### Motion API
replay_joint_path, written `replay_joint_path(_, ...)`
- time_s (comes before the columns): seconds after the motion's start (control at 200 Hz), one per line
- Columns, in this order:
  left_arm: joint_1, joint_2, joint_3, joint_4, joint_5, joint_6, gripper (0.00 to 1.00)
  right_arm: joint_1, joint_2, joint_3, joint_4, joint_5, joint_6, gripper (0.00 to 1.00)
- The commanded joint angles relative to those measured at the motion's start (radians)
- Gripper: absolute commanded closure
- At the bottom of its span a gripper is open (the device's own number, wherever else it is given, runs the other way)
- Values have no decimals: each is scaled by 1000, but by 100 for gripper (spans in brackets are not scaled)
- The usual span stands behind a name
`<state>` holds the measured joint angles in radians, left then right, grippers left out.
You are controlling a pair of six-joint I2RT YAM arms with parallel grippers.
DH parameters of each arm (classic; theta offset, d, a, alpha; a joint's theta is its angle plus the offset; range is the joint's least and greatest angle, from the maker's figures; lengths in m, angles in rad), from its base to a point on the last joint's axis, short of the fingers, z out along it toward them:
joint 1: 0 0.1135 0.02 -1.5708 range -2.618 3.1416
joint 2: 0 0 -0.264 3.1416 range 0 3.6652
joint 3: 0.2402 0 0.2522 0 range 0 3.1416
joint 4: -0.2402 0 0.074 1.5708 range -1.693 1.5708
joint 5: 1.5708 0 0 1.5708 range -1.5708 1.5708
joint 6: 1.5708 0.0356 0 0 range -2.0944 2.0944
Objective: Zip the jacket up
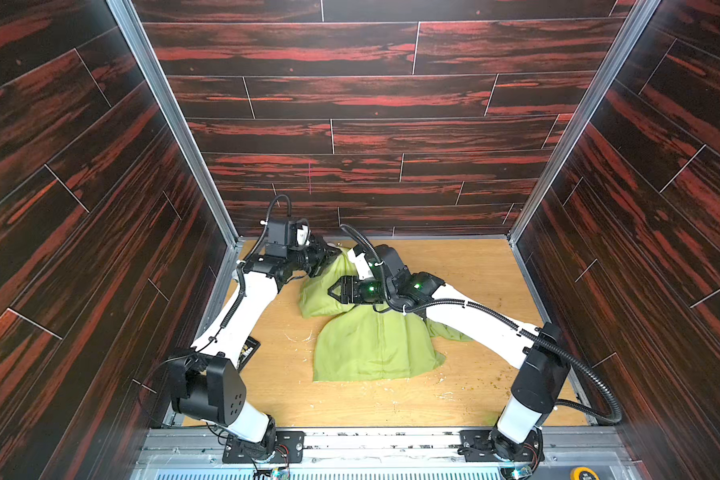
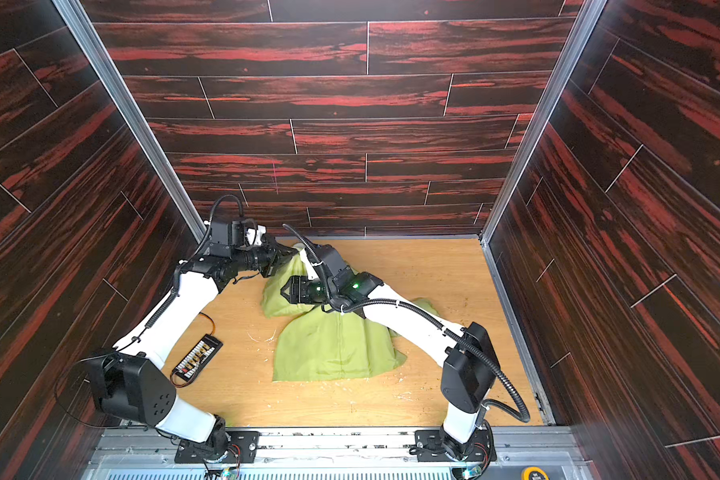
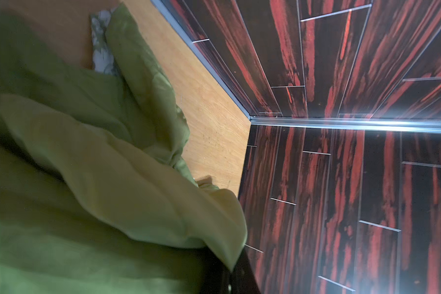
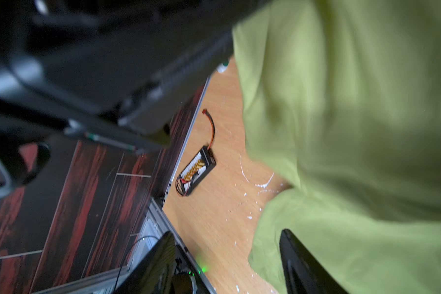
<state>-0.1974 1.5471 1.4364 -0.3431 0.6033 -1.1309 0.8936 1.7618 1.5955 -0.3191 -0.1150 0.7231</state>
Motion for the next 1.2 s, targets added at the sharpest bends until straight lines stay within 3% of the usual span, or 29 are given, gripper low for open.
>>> replay_joint_path(0.0, -7, -69, -7, 28, 24, -108, 100, -3, 42, 6, 59, 56, 27, 32)
replay_joint_path(0.311, -23, -94, -1, 23, 53, -239, 100, -55, 80, 28, 39, 89, 68, 30)
replay_joint_path(0.581, -42, -102, -7, 33, 55, -287, 100, -75, 103, 74, 100, 51, 53, 31)
replay_joint_path(0.716, -48, -106, -7, 42, 56, -301, 100, -82, 131, 118, 79, 36, 52, 43)
replay_joint_path(0.972, -49, -108, -12, 48, 52, -301, 100, -97, 149, 159, 27, 29, 37, 91)
replay_joint_path(1.022, -48, -107, -11, 48, 50, -295, 88, -98, 142, 158, 10, 35, 28, 97)
replay_joint_path(1.127, -43, -104, -5, 44, 33, -267, 48, -100, 114, 149, -42, 46, 8, 100)
replay_joint_path(1.192, -36, -96, -4, 35, 21, -241, 37, -100, 80, 124, -62, 53, -8, 100)
